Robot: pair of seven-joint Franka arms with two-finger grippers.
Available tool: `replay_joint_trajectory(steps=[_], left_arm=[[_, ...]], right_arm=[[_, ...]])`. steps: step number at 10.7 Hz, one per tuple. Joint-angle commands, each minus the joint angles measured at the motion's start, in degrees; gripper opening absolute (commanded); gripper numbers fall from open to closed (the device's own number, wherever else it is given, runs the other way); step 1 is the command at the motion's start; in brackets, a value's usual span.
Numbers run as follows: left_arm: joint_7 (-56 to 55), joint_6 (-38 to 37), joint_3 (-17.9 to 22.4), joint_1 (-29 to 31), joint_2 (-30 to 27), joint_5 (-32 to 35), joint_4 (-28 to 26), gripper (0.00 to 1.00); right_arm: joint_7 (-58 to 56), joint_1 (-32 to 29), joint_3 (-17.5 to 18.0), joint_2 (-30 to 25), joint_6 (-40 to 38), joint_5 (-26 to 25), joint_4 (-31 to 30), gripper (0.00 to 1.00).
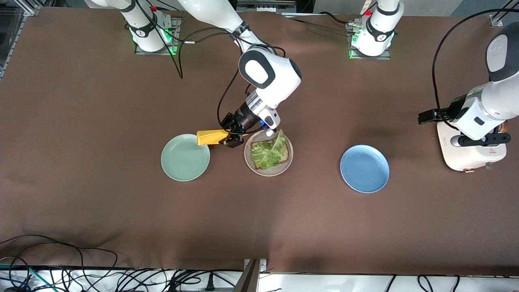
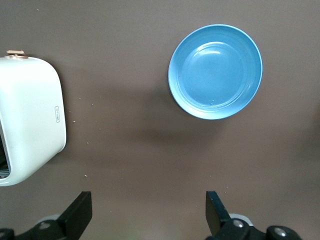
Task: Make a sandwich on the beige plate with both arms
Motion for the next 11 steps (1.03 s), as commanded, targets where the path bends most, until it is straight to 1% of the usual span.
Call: replay_joint_trajectory(steps=[1, 2, 3, 4, 5, 6, 7, 8, 9, 11], left_arm=[[1.3, 0.4, -0.1, 0.5, -0.4, 0.0, -0.7, 1.00], [1.3, 0.4, -0.2, 1.1, -0.5, 0.0, -0.6, 1.00], [1.3, 0.4, -0.2, 1.1, -0.4, 0.0, -0.7, 1.00], [1.4, 0.4, -0.1, 1.1, -0.4, 0.4, -0.6, 1.00], [1.5, 0.5, -0.4, 0.8, -0.4, 4.4, -0.5, 1.00], [1.4, 0.5, -0.6, 0.5, -0.5, 5.5, -0.5, 1.00], [1.5, 0.5, -0.6, 0.5, -0.5, 5.2, -0.5, 1.00], [1.5, 0.5, -0.6, 0.6, -0.4, 5.1, -0.4, 1.00], [1.5, 0.6, -0.6, 1.0, -0.4, 5.1, -0.4, 1.00], [2.7, 0.6, -0.6, 1.5, -0.5, 5.1, -0.8, 1.00]], right_arm=[[-0.8, -4.7, 0.4, -0.5, -1.1, 12.2, 5.4, 0.00], [-1.2, -7.1, 0.5, -0.6, -0.8, 17.1, 6.8, 0.00], [-1.3, -8.6, 0.5, -0.7, -0.6, 21.0, 7.2, 0.00], [-1.2, -10.9, 0.8, -2.1, -0.6, 26.6, 7.2, 0.00], [-1.4, -13.8, 0.6, -3.0, -0.6, 34.7, 7.1, 0.00], [-3.5, -16.6, 0.6, -4.2, -0.6, 42.9, 7.1, 0.00], [-6.8, -19.2, 0.3, -5.7, -0.9, 48.1, 6.8, 0.00], [-11.8, -20.8, 0.2, -6.7, -1.1, 51.2, 6.3, 0.00], [-16.3, -22.9, 0.1, -9.2, -0.9, 53.4, 3.2, 0.00], [-25.1, -26.6, 0.1, -16.4, 1.3, 59.0, -8.6, 0.00]])
